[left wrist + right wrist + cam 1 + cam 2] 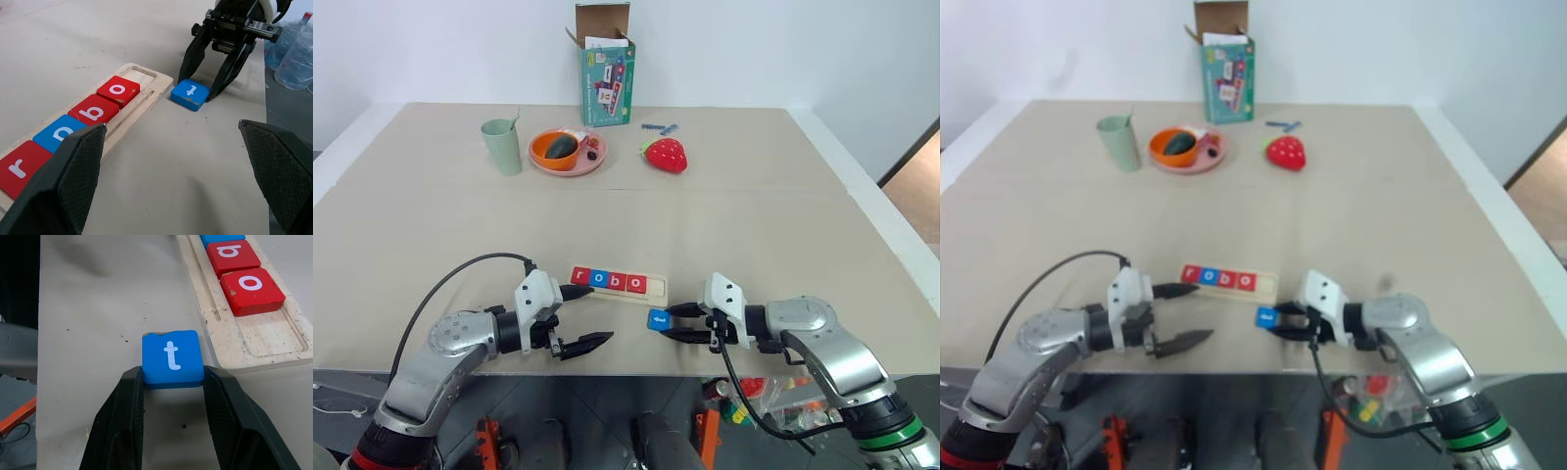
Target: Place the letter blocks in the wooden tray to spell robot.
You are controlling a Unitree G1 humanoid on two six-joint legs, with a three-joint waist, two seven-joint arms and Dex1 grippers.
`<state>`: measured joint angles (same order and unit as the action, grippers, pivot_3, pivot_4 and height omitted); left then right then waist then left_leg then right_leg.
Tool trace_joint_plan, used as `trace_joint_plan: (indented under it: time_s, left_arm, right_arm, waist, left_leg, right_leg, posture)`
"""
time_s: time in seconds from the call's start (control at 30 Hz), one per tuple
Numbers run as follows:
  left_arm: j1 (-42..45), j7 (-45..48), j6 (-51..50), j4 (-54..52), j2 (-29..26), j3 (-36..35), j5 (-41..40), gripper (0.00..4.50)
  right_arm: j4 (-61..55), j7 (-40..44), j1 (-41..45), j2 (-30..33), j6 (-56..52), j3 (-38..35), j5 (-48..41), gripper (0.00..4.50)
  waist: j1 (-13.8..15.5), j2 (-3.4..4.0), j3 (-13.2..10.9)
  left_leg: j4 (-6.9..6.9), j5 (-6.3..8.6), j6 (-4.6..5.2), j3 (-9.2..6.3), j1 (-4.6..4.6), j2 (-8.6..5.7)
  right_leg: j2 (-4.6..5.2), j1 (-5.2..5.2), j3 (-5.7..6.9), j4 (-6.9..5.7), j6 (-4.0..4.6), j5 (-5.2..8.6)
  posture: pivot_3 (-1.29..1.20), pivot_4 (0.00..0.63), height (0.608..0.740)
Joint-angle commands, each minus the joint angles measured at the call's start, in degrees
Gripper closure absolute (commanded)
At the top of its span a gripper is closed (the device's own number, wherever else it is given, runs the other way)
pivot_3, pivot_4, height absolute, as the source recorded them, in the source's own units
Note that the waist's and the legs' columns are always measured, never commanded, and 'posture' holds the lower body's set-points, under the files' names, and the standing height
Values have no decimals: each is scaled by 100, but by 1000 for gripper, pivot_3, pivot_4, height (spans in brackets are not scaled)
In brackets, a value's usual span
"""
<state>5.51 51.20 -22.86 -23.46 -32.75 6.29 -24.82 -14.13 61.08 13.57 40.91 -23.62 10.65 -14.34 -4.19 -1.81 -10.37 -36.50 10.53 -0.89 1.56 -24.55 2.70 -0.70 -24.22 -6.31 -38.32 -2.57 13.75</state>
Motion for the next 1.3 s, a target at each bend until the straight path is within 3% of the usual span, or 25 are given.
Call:
trace_joint_plan:
  time_s: [0.03,0.3,0.47,0.67,0.8,1.07,1.2,1.3]
  left_arm:
    - [5,-29,23,-212,-50,-45,-15,0]
    - [-37,-55,21,-239,-71,-41,-34,0]
    - [-47,-64,25,-228,-83,-60,-40,0]
    - [-10,-72,17,-219,-59,-12,-30,0]
    - [-18,-72,7,-228,-75,-31,-37,0]
    - [20,-67,-15,-246,-74,10,-30,0]
    - [16,-57,-6,-239,-91,13,-16,0]
    - [-20,-62,2,-263,-100,17,-2,0]
  right_arm:
    - [-77,12,71,8,41,-67,-66,3319]
    - [-721,24,-21,380,-492,-814,-703,3319]
    - [-1286,-521,-189,430,-1034,-1419,-1028,3319]
    - [-1801,-2189,-516,-114,-1672,-1294,-422,3319]
    - [-2176,-3630,-652,-899,-2400,-1286,86,3319]
    - [-2281,-4593,-557,-1752,-3276,-1078,308,3319]
    - [-2317,-4648,-558,-1786,-3351,-1064,318,1641]
    - [-2417,-4668,-495,-1749,-3427,-1184,285,643]
  waist:
    - [0,0,0]
    - [8,0,0]
    - [8,-1,1]
    - [9,-2,1]
    - [4,-5,3]
    - [-1,-7,5]
    - [-1,-7,5]
    - [-1,-7,5]
  left_leg:
    - [0,0,0,0,0,0]
    - [0,0,0,0,-1,-1]
    - [0,0,0,-2,0,1]
    - [0,0,0,-2,0,0]
    - [1,0,-1,0,-2,1]
    - [2,-2,-3,2,-3,2]
    - [2,-2,-3,2,-6,1]
    - [3,-2,-3,1,-6,2]
  right_leg:
    - [0,0,0,0,0,0]
    - [1,0,-1,0,-1,0]
    - [-1,1,1,0,-1,0]
    - [0,0,-1,0,0,0]
    - [1,-3,-3,1,-1,0]
    - [2,-6,-4,1,2,-1]
    - [3,-5,-3,4,1,0]
    - [3,-6,-3,4,1,0]
  posture:
    - [0,150,740]
    - [0,150,740]
    - [0,150,740]
    - [0,150,740]
    - [0,150,740]
    - [0,150,740]
    - [0,150,740]
    - [0,150,740]
